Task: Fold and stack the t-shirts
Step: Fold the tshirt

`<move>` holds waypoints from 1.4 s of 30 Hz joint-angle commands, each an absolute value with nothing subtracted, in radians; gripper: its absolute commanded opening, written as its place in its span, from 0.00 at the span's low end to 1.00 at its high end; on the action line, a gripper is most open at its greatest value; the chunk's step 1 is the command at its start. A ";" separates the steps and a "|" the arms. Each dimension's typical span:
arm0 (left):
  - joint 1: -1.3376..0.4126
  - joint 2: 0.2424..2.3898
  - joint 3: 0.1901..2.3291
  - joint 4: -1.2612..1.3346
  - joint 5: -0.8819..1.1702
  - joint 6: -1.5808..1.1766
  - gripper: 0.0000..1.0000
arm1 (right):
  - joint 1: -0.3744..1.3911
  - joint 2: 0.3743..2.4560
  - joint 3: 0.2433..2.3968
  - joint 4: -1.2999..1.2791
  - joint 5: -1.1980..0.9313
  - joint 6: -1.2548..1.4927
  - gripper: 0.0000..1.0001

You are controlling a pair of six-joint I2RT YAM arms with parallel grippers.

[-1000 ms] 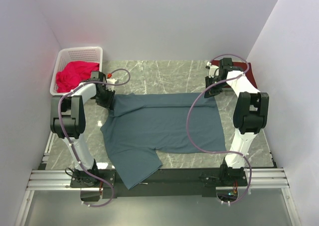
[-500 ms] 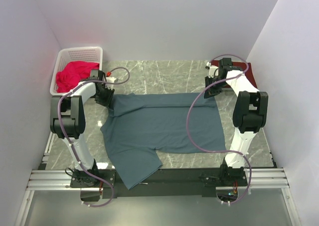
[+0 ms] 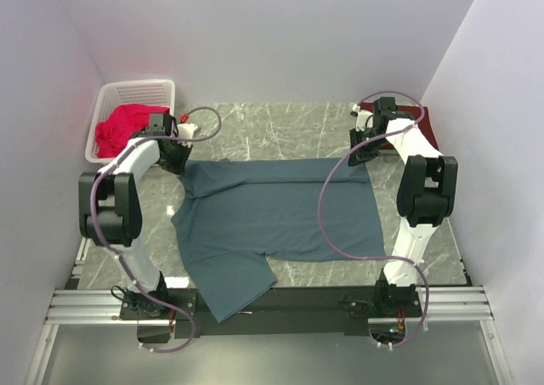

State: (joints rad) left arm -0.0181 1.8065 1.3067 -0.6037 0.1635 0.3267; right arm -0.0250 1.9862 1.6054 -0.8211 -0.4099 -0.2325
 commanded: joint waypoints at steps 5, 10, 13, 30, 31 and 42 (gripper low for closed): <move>-0.126 1.568 1.172 -0.684 0.310 0.518 0.01 | -0.026 1.988 1.629 -0.830 -0.419 -0.241 0.16; -0.215 1.487 1.030 -0.745 0.359 0.684 0.01 | -0.026 1.988 1.617 -0.825 -0.411 -0.250 0.16; -0.239 1.450 0.948 -0.779 0.356 0.799 0.01 | -0.026 1.985 1.615 -0.830 -0.405 -0.258 0.16; -0.241 1.370 0.936 -0.927 0.445 1.010 0.46 | -0.026 1.973 1.556 -0.857 -0.312 -0.357 0.16; -0.241 1.374 0.966 -0.916 0.480 0.985 0.49 | -0.028 1.974 1.552 -0.859 -0.304 -0.363 0.16; -0.530 1.509 1.066 -0.493 0.306 0.315 0.64 | -0.028 1.967 1.488 -0.874 -0.285 -0.350 0.12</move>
State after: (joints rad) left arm -0.4515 1.4639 1.0412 -0.6331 0.4023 0.5453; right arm -0.0250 1.9865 1.4952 -0.8589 -0.2977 -0.3496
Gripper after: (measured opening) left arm 0.645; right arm 0.128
